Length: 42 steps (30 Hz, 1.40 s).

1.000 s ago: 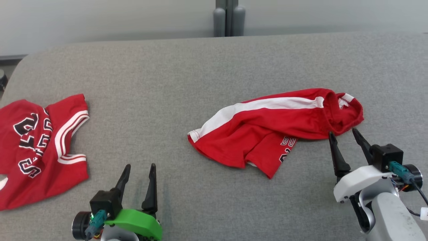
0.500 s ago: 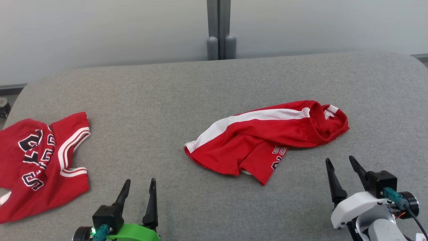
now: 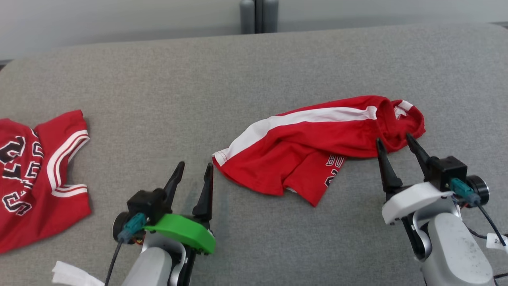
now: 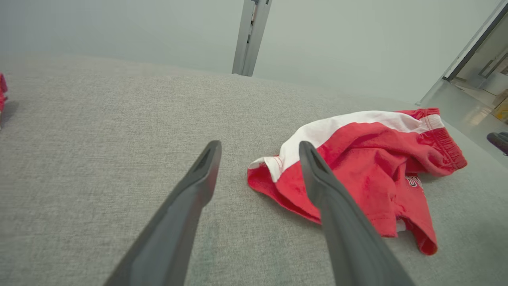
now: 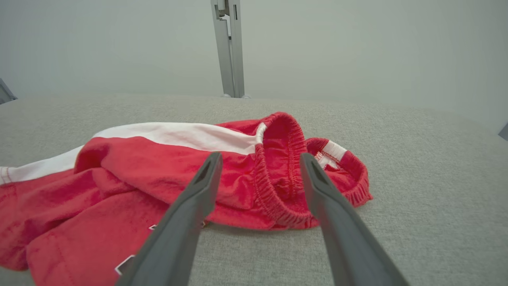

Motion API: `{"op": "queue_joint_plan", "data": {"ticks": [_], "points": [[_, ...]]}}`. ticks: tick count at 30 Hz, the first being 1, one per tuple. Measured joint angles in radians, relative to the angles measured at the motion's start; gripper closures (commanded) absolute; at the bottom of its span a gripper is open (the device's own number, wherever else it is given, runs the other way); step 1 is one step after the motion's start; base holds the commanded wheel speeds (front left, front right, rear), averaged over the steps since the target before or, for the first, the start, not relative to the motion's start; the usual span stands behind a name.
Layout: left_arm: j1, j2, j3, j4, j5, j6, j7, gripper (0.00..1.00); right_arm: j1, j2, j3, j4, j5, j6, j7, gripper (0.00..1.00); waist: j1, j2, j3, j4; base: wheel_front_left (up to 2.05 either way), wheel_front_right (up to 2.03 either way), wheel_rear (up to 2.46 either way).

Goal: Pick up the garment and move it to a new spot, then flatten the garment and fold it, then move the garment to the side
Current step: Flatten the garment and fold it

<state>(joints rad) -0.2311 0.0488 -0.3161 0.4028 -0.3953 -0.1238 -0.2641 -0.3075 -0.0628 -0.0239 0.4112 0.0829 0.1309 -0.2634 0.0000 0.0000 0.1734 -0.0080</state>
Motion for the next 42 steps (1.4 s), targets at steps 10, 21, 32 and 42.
{"op": "queue_joint_plan", "data": {"ticks": [10, 21, 32, 42], "points": [[-0.131, -0.001, -0.147, 0.141, -0.13, -0.005, 0.0, 0.0, -0.1, 0.005, 0.044, -0.004, -0.004, 0.0, 0.0, 0.0, 0.0, 0.0, 0.128, -0.028, 0.0, 0.0, 0.0], [-0.159, -0.001, -0.14, 0.085, -0.143, -0.005, 0.0, 0.0, -0.118, 0.006, 0.046, -0.005, -0.004, 0.0, 0.0, 0.0, 0.0, 0.0, 0.163, -0.046, 0.0, 0.0, 0.0], [-0.159, -0.001, -0.14, 0.086, -0.143, -0.005, 0.0, 0.91, -0.14, 0.005, 0.062, 0.005, -0.004, 0.0, 0.0, 0.0, 0.0, 0.0, 0.161, -0.041, 0.0, 0.0, 0.0], [-0.186, -0.001, -0.117, 0.093, -0.132, -0.005, 0.0, 1.0, -0.222, -0.021, 0.105, 0.081, 0.0, 0.0, 0.0, 0.0, 0.0, 0.0, 0.169, -0.032, 0.0, 0.0, 0.0]]}}
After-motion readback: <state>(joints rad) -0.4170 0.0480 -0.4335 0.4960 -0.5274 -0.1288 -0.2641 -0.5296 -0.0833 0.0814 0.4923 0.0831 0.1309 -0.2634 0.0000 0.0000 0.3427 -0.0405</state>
